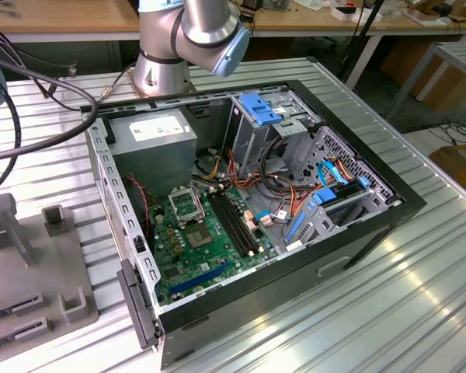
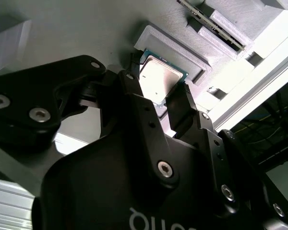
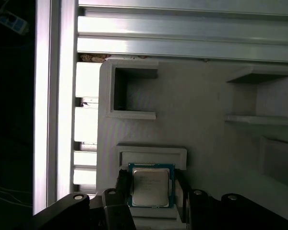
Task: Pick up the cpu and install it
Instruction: 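Pick up the cpu and move it towards the insertion slot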
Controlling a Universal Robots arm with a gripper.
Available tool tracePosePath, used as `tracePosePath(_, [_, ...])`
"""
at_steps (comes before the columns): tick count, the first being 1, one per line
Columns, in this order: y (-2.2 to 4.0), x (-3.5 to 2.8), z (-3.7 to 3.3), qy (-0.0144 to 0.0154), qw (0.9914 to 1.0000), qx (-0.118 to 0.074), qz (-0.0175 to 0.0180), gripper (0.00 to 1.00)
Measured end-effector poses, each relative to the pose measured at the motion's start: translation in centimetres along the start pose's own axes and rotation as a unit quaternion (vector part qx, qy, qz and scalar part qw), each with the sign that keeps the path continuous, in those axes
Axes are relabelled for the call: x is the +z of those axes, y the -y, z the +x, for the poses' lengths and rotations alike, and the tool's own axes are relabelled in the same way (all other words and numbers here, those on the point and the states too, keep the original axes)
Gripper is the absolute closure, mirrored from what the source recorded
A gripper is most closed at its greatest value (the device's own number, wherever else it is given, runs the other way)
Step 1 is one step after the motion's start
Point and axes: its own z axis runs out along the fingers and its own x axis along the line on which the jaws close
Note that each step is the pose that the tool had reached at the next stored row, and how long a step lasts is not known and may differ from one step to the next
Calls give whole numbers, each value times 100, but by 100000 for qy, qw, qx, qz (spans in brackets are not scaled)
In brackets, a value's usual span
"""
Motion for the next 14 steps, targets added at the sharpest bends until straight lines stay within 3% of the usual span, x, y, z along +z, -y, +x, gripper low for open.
tracePosePath(6, [0, -1, -2, -27, 99998, 577, -19, 52])
tracePosePath(8, [1, 0, -3, -23, 99998, 577, -20, 51])
tracePosePath(9, [0, 0, -3, -23, 99998, 579, -22, 45])
tracePosePath(14, [0, -1, -2, -27, 99998, 581, -18, 45])
